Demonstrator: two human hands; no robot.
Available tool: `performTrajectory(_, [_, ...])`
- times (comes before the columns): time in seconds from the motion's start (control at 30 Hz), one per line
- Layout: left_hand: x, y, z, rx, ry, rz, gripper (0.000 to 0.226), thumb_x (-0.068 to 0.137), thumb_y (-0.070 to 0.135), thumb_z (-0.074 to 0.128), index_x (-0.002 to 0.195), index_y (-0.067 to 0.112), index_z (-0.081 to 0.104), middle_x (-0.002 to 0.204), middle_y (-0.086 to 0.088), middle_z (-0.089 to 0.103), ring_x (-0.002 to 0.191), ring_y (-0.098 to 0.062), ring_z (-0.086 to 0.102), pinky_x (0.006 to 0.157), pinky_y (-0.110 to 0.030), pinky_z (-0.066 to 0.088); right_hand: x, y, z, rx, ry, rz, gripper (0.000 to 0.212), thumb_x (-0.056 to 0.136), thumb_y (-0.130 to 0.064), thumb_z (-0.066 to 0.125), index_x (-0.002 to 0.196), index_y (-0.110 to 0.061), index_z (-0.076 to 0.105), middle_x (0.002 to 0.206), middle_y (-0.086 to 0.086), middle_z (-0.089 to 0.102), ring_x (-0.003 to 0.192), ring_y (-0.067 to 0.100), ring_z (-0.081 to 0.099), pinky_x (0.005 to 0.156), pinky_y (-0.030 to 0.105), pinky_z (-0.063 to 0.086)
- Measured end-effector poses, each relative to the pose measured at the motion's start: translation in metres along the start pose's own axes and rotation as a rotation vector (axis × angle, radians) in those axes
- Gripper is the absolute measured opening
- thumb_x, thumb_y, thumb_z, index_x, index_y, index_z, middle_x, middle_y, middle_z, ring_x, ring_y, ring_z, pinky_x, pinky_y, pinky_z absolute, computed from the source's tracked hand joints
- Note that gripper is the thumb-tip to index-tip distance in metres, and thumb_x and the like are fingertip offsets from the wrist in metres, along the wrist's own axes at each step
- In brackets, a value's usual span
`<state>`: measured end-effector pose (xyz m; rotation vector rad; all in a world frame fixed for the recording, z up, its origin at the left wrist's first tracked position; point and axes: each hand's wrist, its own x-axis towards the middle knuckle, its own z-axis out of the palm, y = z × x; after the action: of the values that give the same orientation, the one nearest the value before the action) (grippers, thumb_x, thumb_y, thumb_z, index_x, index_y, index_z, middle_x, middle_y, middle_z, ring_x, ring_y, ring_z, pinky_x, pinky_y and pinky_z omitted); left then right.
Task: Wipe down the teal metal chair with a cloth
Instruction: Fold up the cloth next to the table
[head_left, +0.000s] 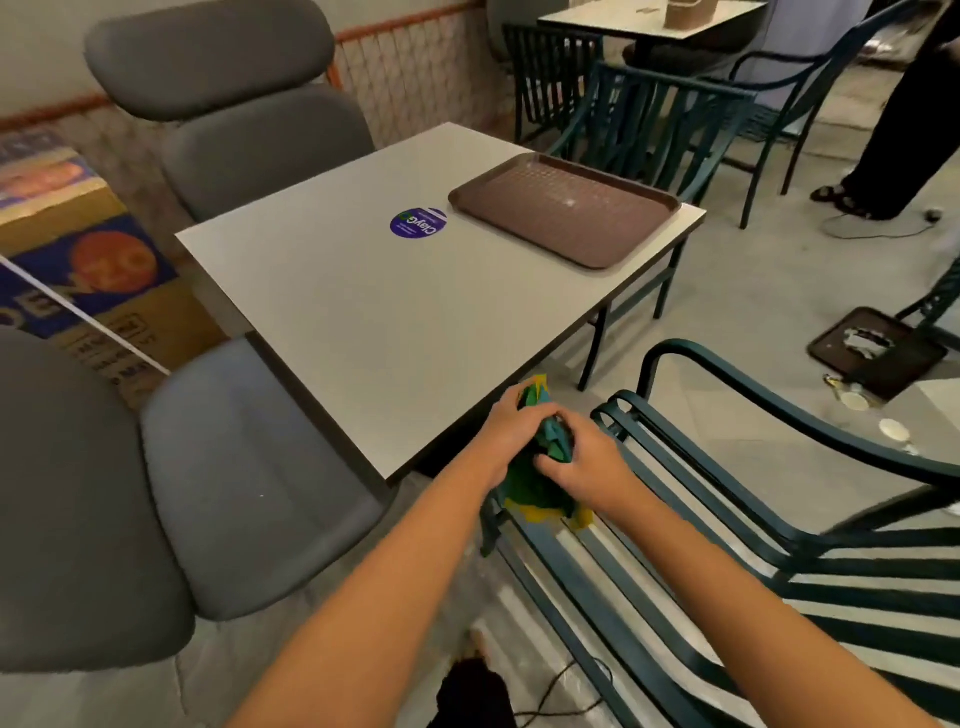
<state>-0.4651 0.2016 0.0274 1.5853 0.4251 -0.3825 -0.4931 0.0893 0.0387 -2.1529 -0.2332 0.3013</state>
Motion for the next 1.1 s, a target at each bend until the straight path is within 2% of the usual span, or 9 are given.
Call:
performTrajectory(0.13, [0.012, 0.031, -0.005, -0.034, -0.048, -0.011, 0.056, 0.079, 0.046, 0.058, 0.128, 0.023, 0.047, 0.118, -0.008, 0.061, 0.105, -0.024, 0.06, 0.095, -0.04, 0.048, 0.018, -0.003, -0.025, 0.095, 0.203, 0.062, 0.038, 0.085, -0.008, 0.057, 0.123, -0.01, 0.054, 0.11, 0.007, 0.057, 0.095, 0.014, 0.051, 0.082, 0.023, 0.042])
performTrajectory(0.23, [0.029, 0.046, -0.011, -0.158, -0.097, 0.026, 0.033, 0.091, 0.032, 0.051, 0.116, 0.013, 0.059, 0.113, -0.011, 0.064, 0.105, -0.025, 0.06, 0.098, -0.039, 0.046, 0.041, -0.001, -0.043, 0.238, 0.273, 0.162, 0.03, 0.086, -0.011, 0.058, 0.116, -0.008, 0.059, 0.107, 0.01, 0.061, 0.091, 0.019, 0.055, 0.081, 0.029, 0.047])
performTrajectory(0.33, [0.054, 0.055, -0.021, -0.194, -0.097, -0.018, 0.033, 0.092, 0.025, 0.051, 0.121, 0.009, 0.056, 0.122, -0.014, 0.06, 0.109, -0.027, 0.058, 0.098, -0.038, 0.046, 0.076, 0.005, -0.055, 0.392, 0.291, 0.264, 0.032, 0.082, -0.01, 0.061, 0.114, -0.005, 0.059, 0.109, 0.017, 0.063, 0.094, 0.027, 0.061, 0.086, 0.038, 0.052])
performTrajectory(0.47, [0.094, 0.069, -0.041, -0.111, -0.112, -0.157, 0.036, 0.088, 0.033, 0.056, 0.12, 0.014, 0.053, 0.119, -0.008, 0.057, 0.103, -0.024, 0.055, 0.086, -0.036, 0.047, 0.138, 0.006, -0.064, 0.543, 0.3, 0.349, 0.04, 0.078, -0.01, 0.063, 0.117, -0.004, 0.058, 0.107, 0.02, 0.064, 0.096, 0.032, 0.063, 0.086, 0.042, 0.053])
performTrajectory(0.57, [0.136, 0.086, -0.057, -0.043, -0.17, -0.206, 0.034, 0.086, 0.033, 0.06, 0.115, 0.018, 0.053, 0.118, -0.005, 0.057, 0.103, -0.023, 0.055, 0.082, -0.035, 0.048, 0.194, 0.004, -0.07, 0.668, 0.319, 0.417, 0.02, 0.077, -0.006, 0.063, 0.097, -0.004, 0.063, 0.105, 0.019, 0.065, 0.092, 0.032, 0.063, 0.084, 0.041, 0.053])
performTrajectory(0.67, [0.184, 0.101, -0.069, -0.018, -0.182, -0.194, 0.045, 0.085, 0.027, 0.063, 0.126, 0.014, 0.05, 0.129, -0.007, 0.055, 0.11, -0.024, 0.055, 0.08, -0.035, 0.05, 0.249, 0.005, -0.076, 0.749, 0.295, 0.468, 0.006, 0.077, -0.003, 0.063, 0.079, -0.008, 0.061, 0.099, 0.02, 0.066, 0.077, 0.028, 0.064, 0.074, 0.037, 0.056])
performTrajectory(0.77, [0.234, 0.119, -0.075, -0.046, -0.164, -0.133, 0.039, 0.086, 0.02, 0.062, 0.124, 0.012, 0.053, 0.127, -0.009, 0.057, 0.109, -0.024, 0.055, 0.083, -0.036, 0.049, 0.301, 0.014, -0.086, 0.724, 0.306, 0.474, 0.006, 0.078, -0.002, 0.065, 0.08, -0.007, 0.061, 0.101, 0.02, 0.065, 0.074, 0.025, 0.063, 0.071, 0.035, 0.056])
performTrajectory(0.93, [0.315, 0.165, -0.068, -0.023, -0.14, 0.003, 0.031, 0.087, 0.014, 0.06, 0.118, 0.009, 0.057, 0.108, -0.008, 0.062, 0.093, -0.02, 0.06, 0.072, -0.027, 0.052, 0.381, 0.029, -0.113, 0.432, 0.426, 0.462, 0.055, 0.073, -0.015, 0.075, 0.123, -0.004, 0.053, 0.122, 0.014, 0.058, 0.108, 0.029, 0.057, 0.097, 0.044, 0.047])
performTrajectory(1.1, [0.387, 0.196, -0.05, 0.102, -0.073, 0.089, 0.028, 0.084, 0.013, 0.064, 0.109, 0.0, 0.06, 0.105, -0.013, 0.064, 0.09, -0.024, 0.062, 0.077, -0.035, 0.055, 0.438, 0.05, -0.136, 0.246, 0.541, 0.457, 0.056, 0.074, -0.024, 0.076, 0.123, -0.006, 0.055, 0.128, 0.014, 0.055, 0.115, 0.029, 0.053, 0.1, 0.041, 0.044])
